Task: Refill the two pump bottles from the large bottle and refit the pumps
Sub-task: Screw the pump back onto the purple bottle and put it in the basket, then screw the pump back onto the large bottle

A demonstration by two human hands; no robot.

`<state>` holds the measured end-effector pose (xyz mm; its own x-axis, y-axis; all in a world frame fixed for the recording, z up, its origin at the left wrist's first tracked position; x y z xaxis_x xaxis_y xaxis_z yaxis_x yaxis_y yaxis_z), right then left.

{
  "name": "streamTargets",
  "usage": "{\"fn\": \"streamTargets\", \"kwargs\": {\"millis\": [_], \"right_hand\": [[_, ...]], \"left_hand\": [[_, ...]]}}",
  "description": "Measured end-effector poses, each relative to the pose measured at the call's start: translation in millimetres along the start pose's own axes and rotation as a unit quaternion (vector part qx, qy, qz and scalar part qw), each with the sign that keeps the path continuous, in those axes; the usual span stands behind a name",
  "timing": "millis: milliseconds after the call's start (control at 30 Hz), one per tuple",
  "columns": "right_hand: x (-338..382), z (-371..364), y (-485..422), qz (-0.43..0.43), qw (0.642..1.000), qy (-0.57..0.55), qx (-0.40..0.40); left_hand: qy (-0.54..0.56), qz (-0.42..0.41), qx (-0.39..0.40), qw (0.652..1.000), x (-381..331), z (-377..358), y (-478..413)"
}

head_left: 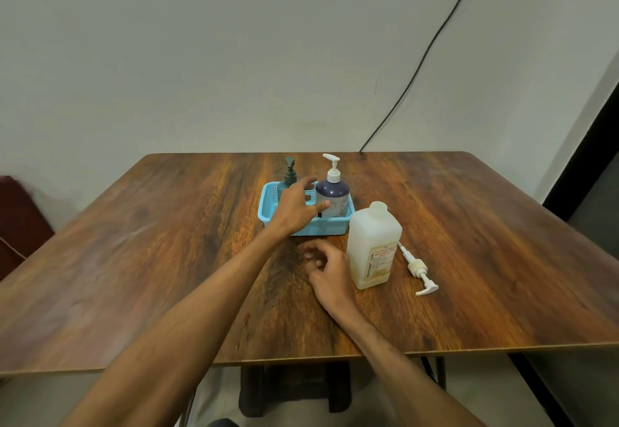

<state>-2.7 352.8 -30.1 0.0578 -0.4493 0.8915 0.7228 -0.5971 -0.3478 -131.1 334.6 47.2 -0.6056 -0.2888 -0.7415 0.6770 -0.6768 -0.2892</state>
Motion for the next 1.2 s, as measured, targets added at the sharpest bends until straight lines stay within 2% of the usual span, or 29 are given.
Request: {"fn": "streamTargets", "kwargs": {"millis": [100, 200, 333, 433, 567, 700, 867, 1000, 1200], "right_hand": [[29, 13, 3, 0.027, 0.999, -0.023, 0.001], [77, 39, -6, 0.076, 0.996, -0.048, -0.010], [137, 87, -38, 0.153, 0.986, -0.064, -0.028], [130, 112, -84, 0.096, 0.994, -0.052, -0.022], [75, 118, -137, -0.026, 0.999, -0.034, 0.011], [17, 110, -172, -0.105, 0.986, 0.086, 0.095], [-35, 85, -174, -0.203, 0.938, 0.193, 0.205], [-60, 72, -168, -0.251, 0.915, 0.188, 0.252], [-65, 62, -174, -0.238, 0.926, 0.161, 0.244]], "left_hand": [[-0.002, -0.016, -0.020, 1.000, -12, 28, 13], [-0.015, -0.033, -0.078, 0.996, -27, 63, 25], [0.029, -0.013, -0.151, 0.988, -30, 103, 31], [0.069, 0.023, -0.187, 0.980, -14, 121, 26], [0.028, 0.078, -0.196, 0.977, 22, 120, 11], [0.005, 0.156, -0.128, 0.979, 67, 95, -6], [0.005, 0.240, -0.013, 0.971, 105, 61, -16], [-0.007, 0.261, 0.027, 0.965, 116, 48, -23], [-0.041, 0.249, -0.024, 0.967, 120, 57, -33]]}}
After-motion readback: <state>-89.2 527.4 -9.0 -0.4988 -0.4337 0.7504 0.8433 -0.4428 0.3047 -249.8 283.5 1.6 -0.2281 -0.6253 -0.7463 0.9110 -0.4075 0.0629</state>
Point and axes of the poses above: each hand's wrist, its own y-axis away from the middle knuckle, its own z-axis out of the back of the hand, x = y × z, the point moved 10 cm from there along -y, towards the middle knuckle, and after that the axes turned 2 degrees about -y, right-handed, at the moved point
